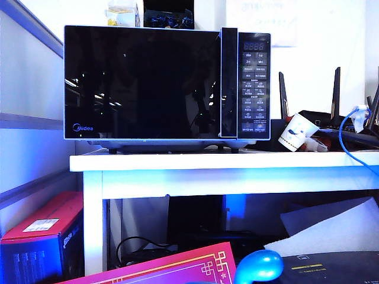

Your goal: Open the microwave door, place the box of snacks from the top of the microwave inside, then close the microwave door.

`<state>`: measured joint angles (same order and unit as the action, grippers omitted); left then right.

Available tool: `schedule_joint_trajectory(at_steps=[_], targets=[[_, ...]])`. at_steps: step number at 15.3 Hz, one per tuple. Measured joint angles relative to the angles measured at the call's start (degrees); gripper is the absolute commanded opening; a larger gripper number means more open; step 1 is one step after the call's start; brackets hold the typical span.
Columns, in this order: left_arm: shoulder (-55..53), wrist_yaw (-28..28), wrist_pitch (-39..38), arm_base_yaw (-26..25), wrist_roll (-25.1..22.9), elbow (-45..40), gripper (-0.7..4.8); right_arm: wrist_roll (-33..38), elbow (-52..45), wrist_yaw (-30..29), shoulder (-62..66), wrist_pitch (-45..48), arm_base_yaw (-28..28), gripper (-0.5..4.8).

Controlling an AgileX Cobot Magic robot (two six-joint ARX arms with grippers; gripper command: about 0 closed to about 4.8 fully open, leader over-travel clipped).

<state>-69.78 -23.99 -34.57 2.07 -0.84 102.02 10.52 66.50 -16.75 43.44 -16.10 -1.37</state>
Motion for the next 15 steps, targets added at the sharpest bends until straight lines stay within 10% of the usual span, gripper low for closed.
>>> schedule_joint_trajectory(at_steps=[11, 15], targets=[[-2.5, 2.0, 3.1, 0.9, 1.8, 0.2, -0.06, 2.8, 0.4, -6.2, 21.0, 15.3, -9.7, 0.00], [-2.9, 2.2, 3.5, 0.9, 1.7, 0.2, -0.06, 0.5, 0.4, -4.7, 29.7, 21.2, -11.0, 2.83]])
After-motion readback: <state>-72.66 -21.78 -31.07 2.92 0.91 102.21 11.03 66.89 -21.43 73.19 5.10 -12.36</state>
